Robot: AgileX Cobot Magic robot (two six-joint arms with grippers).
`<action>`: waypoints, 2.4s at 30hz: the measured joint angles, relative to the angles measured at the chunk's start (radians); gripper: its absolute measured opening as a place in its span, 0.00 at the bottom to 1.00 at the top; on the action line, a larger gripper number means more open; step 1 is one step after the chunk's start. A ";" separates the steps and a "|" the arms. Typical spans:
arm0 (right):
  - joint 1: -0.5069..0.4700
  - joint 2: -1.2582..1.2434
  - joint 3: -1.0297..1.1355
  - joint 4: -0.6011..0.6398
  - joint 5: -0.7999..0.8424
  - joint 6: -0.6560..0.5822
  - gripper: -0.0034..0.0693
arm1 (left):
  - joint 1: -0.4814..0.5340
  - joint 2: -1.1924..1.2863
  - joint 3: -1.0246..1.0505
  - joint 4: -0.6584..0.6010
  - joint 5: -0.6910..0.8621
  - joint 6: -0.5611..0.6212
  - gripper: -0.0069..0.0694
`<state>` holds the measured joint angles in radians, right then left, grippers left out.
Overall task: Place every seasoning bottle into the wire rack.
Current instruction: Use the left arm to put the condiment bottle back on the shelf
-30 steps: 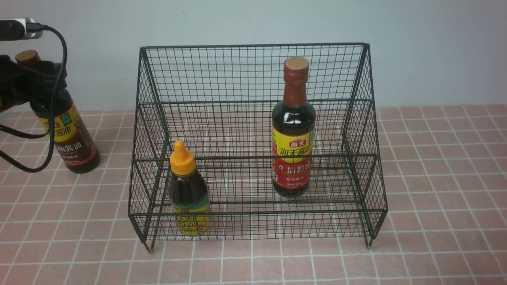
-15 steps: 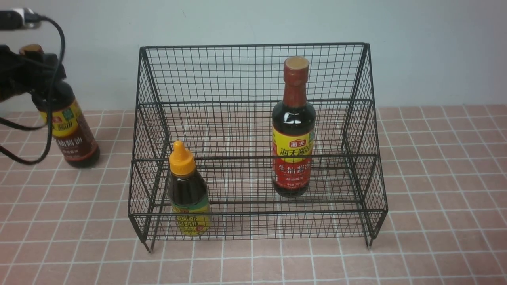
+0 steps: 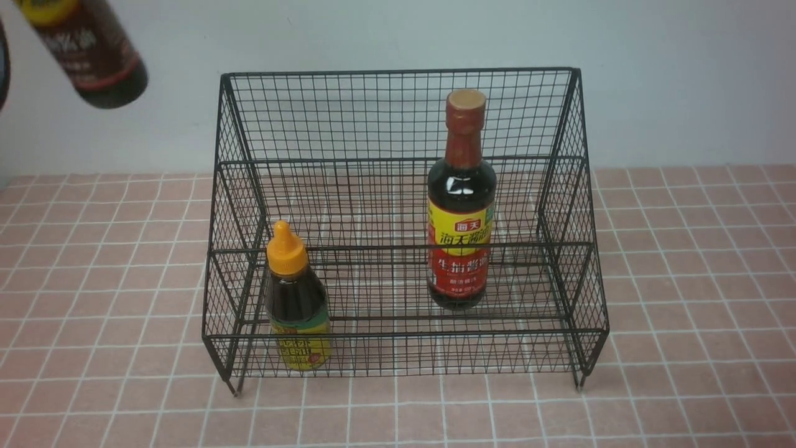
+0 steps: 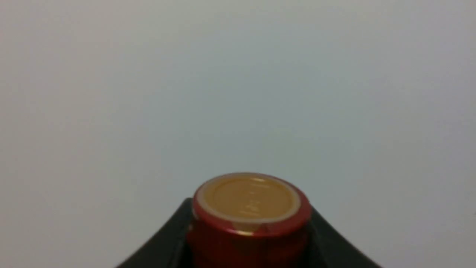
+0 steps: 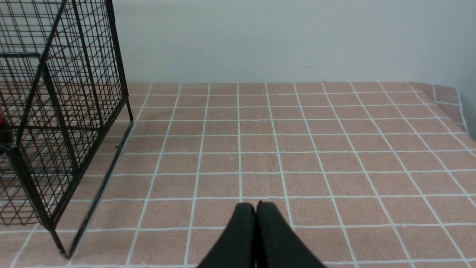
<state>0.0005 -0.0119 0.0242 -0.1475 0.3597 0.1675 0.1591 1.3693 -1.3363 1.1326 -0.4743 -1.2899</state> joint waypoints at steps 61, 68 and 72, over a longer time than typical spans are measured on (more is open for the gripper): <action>0.000 0.000 0.000 0.000 0.000 -0.009 0.03 | -0.470 0.310 0.053 0.239 0.452 -0.140 0.44; 0.000 0.000 0.000 0.000 0.000 -0.009 0.03 | -0.470 0.306 0.078 0.239 0.451 -0.140 0.44; 0.000 0.000 0.000 0.000 0.000 -0.009 0.03 | -0.470 0.306 0.078 0.239 0.451 -0.140 0.44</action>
<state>0.0005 -0.0119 0.0242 -0.1475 0.3597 0.1583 -0.3109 1.6758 -1.2578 1.3720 -0.0233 -1.4301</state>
